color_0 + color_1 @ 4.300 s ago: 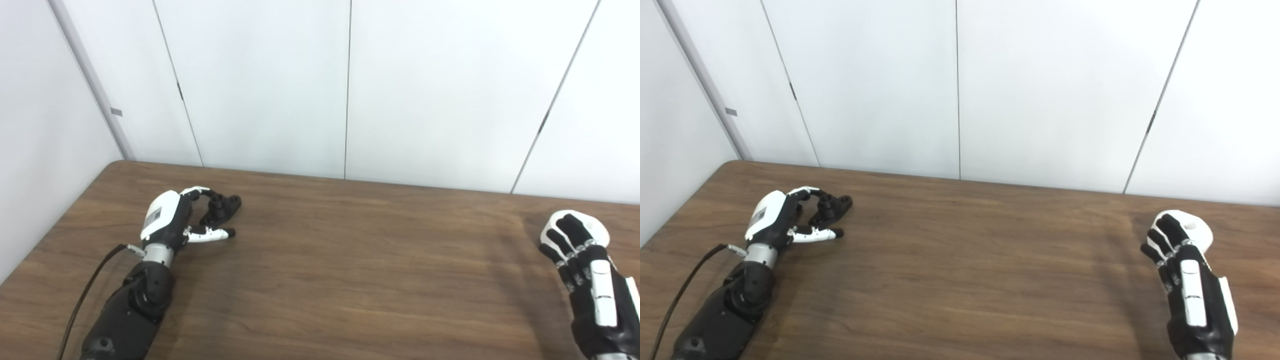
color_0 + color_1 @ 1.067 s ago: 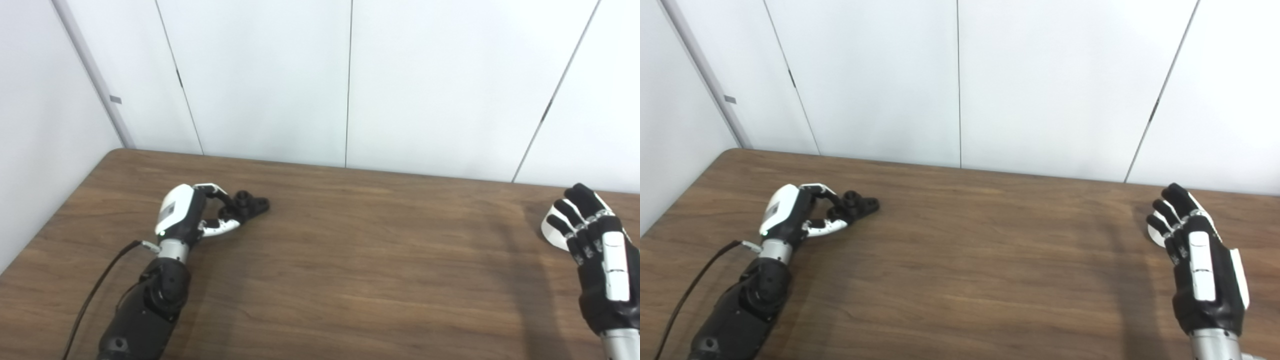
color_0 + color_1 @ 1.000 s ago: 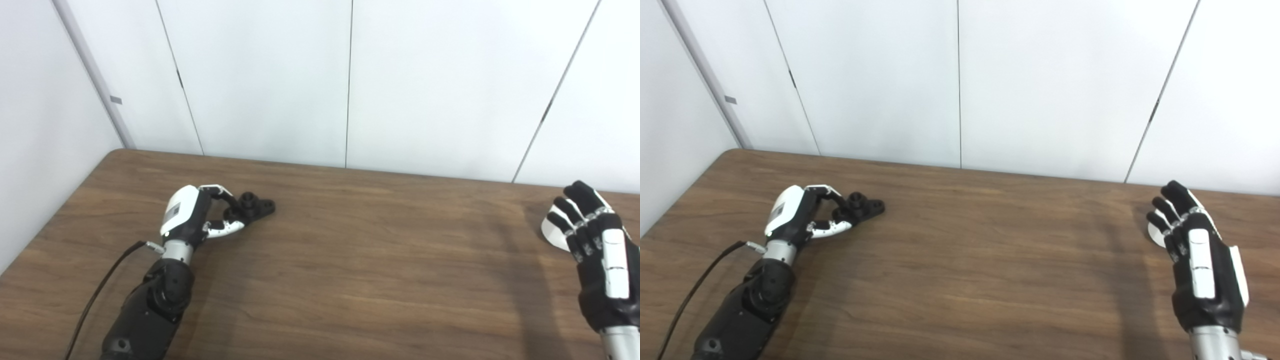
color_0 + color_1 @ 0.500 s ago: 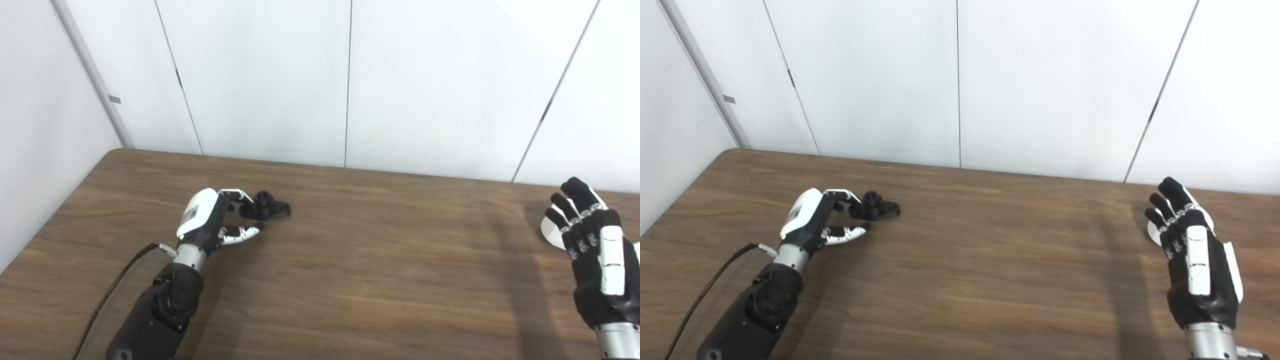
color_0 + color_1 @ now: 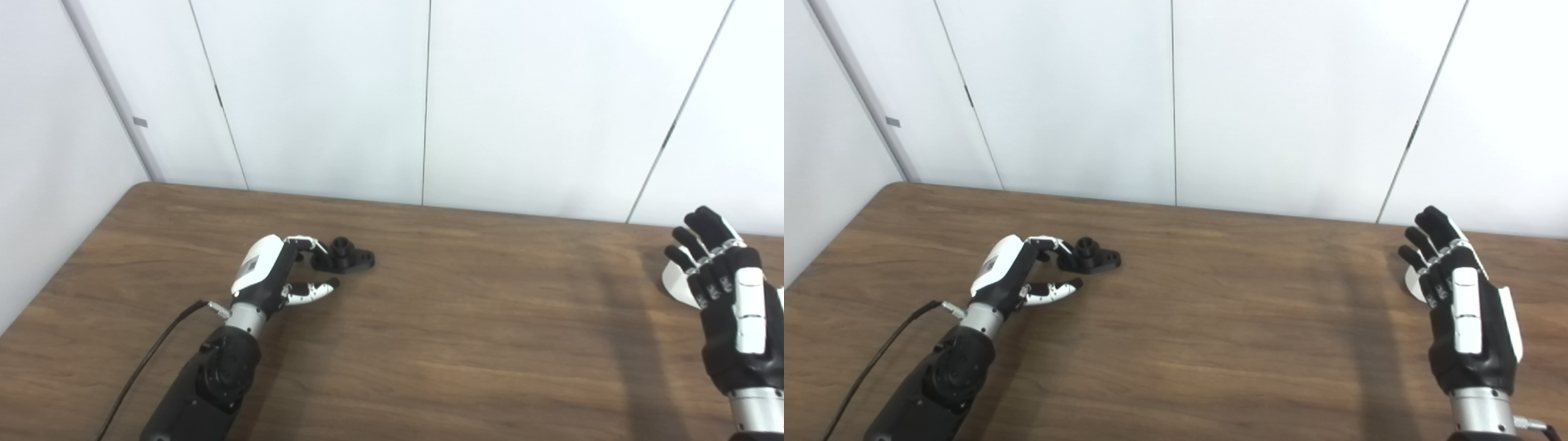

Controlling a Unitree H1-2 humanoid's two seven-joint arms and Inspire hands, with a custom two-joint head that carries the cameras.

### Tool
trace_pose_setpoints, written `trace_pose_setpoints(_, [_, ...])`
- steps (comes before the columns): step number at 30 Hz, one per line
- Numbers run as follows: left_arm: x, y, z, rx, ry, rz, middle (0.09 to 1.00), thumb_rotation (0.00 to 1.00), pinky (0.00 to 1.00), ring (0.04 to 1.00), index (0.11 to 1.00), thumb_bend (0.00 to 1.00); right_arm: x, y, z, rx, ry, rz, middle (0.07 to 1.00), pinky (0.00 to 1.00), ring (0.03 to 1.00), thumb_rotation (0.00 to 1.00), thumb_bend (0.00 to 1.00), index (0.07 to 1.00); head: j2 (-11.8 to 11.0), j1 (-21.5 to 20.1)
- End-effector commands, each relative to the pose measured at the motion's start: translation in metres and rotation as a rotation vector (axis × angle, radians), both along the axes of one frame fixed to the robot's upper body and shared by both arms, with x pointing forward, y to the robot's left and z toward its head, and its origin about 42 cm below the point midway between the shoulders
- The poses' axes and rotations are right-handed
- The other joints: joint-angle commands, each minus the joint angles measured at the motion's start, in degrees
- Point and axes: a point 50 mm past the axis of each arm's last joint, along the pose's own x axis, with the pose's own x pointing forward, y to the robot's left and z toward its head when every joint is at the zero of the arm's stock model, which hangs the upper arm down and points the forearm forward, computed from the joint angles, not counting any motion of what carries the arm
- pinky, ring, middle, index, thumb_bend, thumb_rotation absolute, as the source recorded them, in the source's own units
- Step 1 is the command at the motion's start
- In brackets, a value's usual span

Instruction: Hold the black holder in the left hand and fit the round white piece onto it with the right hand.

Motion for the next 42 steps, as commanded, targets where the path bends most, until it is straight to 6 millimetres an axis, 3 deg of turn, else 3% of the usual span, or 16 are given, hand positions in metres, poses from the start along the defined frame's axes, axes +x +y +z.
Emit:
trace_pose_setpoints(1, [0.008, 0.006, 0.015, -0.001, -0.071, 0.004, 0.86, 0.22, 0.73, 0.846, 0.811, 0.94, 0.003, 0.0, 0.016, -0.007, -0.071, -0.002, 0.899, 0.86, 0.891, 0.87, 0.35, 0.857, 0.0, 0.1])
trace_pose_setpoints(6, [0.012, 0.019, 0.014, 0.0, -0.089, 0.033, 0.907, 0.33, 0.74, 0.86, 0.906, 0.97, 0.004, -0.003, 0.014, -0.002, -0.073, -0.002, 0.893, 0.87, 0.885, 0.85, 0.36, 0.849, -0.3, 0.2])
trace_pose_setpoints(25, [0.021, 0.025, 0.01, 0.02, -0.037, 0.045, 0.869, 0.27, 0.72, 0.836, 0.86, 1.0, 0.003, -0.005, 0.012, -0.009, -0.067, -0.002, 0.897, 0.87, 0.89, 0.85, 0.36, 0.857, -1.1, 0.6])
trace_pose_setpoints(31, [0.038, 0.036, 0.012, 0.052, 0.044, 0.019, 0.868, 0.22, 0.73, 0.844, 0.868, 1.0, 0.002, -0.004, 0.009, -0.005, -0.063, -0.002, 0.9, 0.86, 0.889, 0.84, 0.36, 0.86, -1.9, 0.2])
trace_pose_setpoints(42, [0.064, 0.043, 0.012, 0.142, 0.112, 0.009, 0.902, 0.28, 0.76, 0.876, 0.887, 1.0, -0.004, -0.006, 0.008, -0.015, -0.07, 0.001, 0.891, 0.85, 0.88, 0.85, 0.36, 0.854, -3.1, -0.1])
